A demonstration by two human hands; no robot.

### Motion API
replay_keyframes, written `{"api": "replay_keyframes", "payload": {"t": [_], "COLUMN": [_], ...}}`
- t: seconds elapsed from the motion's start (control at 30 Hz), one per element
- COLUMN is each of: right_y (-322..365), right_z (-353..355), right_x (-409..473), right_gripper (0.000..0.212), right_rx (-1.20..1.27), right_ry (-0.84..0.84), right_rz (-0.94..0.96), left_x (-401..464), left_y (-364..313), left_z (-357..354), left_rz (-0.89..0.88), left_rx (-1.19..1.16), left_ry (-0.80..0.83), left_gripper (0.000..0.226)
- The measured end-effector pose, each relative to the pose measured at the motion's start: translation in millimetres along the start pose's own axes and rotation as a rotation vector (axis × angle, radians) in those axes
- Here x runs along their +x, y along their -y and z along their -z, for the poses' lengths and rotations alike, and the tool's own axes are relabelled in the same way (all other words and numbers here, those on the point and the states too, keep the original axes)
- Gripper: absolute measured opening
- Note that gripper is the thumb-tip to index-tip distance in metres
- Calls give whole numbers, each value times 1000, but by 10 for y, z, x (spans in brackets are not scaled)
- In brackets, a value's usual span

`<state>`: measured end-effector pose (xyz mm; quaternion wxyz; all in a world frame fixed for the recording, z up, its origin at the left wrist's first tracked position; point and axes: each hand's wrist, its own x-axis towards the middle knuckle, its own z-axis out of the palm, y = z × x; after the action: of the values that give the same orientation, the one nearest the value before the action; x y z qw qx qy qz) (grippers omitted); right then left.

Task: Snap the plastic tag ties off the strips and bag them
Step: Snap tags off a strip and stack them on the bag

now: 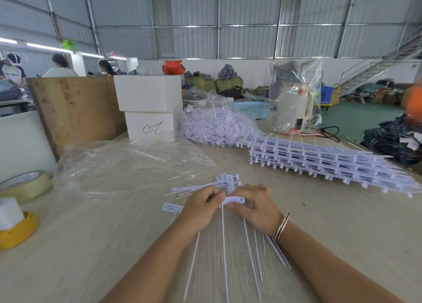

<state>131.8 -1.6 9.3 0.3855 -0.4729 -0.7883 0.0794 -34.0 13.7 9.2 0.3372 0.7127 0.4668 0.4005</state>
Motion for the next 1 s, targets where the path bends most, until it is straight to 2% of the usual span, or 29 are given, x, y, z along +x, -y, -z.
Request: {"api": "replay_keyframes", "payload": {"t": [0.17,0.37,0.47,0.67,0.77,0.87,1.0], "right_y": [40,71,78,31,2,1,-16], "right_z": [-22,-26,2,29,17,25,23], "right_x": [-9,-5,13,13,29,31,33], "right_gripper": [22,25,18,20,26,22,21], "right_rx": [-100,-94,130,642,770,880,891], "right_ry": [-81,-19,-18,-59,-72,-70,-71], "right_rz": [89,56,-10,-157,-184,-175,-160], "left_x": [25,19,16,32,21,9,8], "left_y": [-29,-30,-51,-134,-162,-190,-211], "left_z": [7,-20,-33,-114,-136,-144,-160], "left_rz": [27,2,-10,-35,-34,-32,-31], "left_rx": [-117,-84,-121,-213,-226,-236,-230], "left_ry": [-39,-94,-90,-96,-74,-48,-38], "left_gripper": [30,29,28,32,33,34,35]}}
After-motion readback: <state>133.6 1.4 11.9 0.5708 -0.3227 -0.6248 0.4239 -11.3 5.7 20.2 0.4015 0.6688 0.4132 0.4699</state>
